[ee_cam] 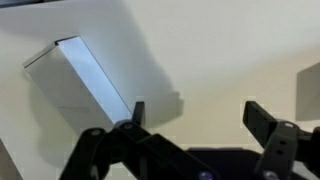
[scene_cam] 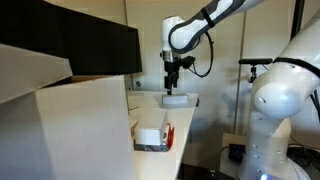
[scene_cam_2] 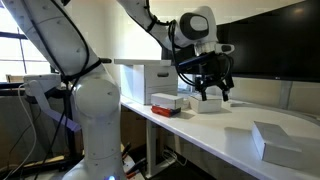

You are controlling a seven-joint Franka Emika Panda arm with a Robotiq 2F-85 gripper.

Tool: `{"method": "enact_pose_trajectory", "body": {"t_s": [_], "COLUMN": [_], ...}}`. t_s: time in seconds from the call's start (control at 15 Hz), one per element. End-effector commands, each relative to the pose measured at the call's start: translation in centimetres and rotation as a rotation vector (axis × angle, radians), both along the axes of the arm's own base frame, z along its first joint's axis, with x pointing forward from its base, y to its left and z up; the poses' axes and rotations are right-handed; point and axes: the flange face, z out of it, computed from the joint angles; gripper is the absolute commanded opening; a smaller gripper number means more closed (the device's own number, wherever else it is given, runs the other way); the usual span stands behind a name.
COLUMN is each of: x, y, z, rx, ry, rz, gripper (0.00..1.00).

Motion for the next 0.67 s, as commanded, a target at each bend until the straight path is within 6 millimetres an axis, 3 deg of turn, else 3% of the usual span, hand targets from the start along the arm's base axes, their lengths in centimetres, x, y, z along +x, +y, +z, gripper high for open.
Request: {"method": "enact_pose_trajectory", "body": {"t_s": [0.0,0.4,0.6], "x": [0.1,1.4,2.7], "y": [0.7,0.9,-1.8], "z": [-0.2,-0.3,0.5], "rx": [0.005,0.006,0.0], "ry": [0.008,0.096,0.128], "rz": [-0.003,0.054,0.067], "gripper": [1.0,1.0,1.0]}}
